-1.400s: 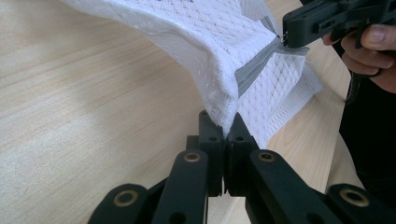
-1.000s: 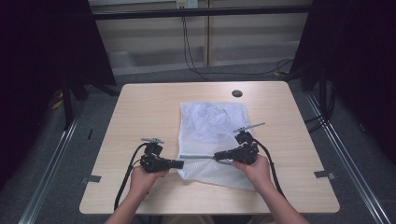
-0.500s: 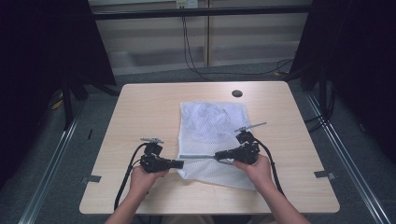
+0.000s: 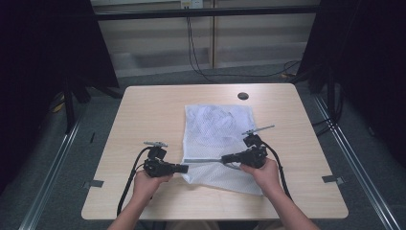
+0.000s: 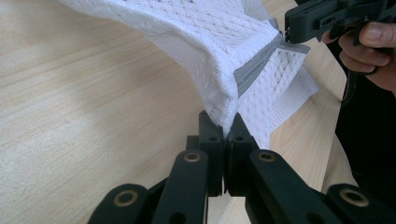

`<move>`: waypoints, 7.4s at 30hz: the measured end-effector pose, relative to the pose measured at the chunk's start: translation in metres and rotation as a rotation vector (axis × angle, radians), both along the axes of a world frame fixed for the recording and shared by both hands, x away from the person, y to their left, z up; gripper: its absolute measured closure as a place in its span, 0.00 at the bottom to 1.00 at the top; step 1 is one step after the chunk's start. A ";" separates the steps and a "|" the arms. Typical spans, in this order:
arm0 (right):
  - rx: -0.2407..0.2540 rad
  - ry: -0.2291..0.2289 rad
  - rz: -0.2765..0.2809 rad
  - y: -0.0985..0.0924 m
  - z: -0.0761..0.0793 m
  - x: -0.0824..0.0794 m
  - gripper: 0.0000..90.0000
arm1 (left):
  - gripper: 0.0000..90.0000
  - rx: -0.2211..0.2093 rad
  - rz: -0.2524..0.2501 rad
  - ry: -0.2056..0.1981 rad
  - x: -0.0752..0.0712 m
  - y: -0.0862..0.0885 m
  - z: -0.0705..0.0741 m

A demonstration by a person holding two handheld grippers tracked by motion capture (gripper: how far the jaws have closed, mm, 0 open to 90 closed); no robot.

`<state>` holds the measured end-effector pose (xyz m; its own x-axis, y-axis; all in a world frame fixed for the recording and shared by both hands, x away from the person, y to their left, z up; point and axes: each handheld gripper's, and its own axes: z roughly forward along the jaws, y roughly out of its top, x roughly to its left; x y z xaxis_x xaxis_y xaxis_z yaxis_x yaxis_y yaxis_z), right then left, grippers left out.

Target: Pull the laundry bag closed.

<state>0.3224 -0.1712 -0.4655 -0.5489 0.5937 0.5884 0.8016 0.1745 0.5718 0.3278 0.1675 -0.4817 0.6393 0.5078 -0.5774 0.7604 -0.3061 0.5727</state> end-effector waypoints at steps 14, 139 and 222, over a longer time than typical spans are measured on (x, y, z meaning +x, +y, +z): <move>-0.020 0.002 0.008 0.002 0.001 -0.002 0.97 | 0.98 0.006 -0.006 0.001 0.000 0.000 -0.001; 0.004 0.005 -0.050 -0.049 0.004 -0.016 0.97 | 0.98 -0.003 0.018 0.013 0.002 0.010 0.001; -0.018 0.004 -0.178 -0.104 0.006 -0.028 0.97 | 0.98 0.002 0.045 0.020 0.004 0.017 0.001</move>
<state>0.2946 -0.2749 -0.4599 -0.4319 0.6915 0.5790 0.8229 0.0394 0.5668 0.3317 0.1847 -0.4805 0.6040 0.5375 -0.5885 0.7848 -0.2724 0.5567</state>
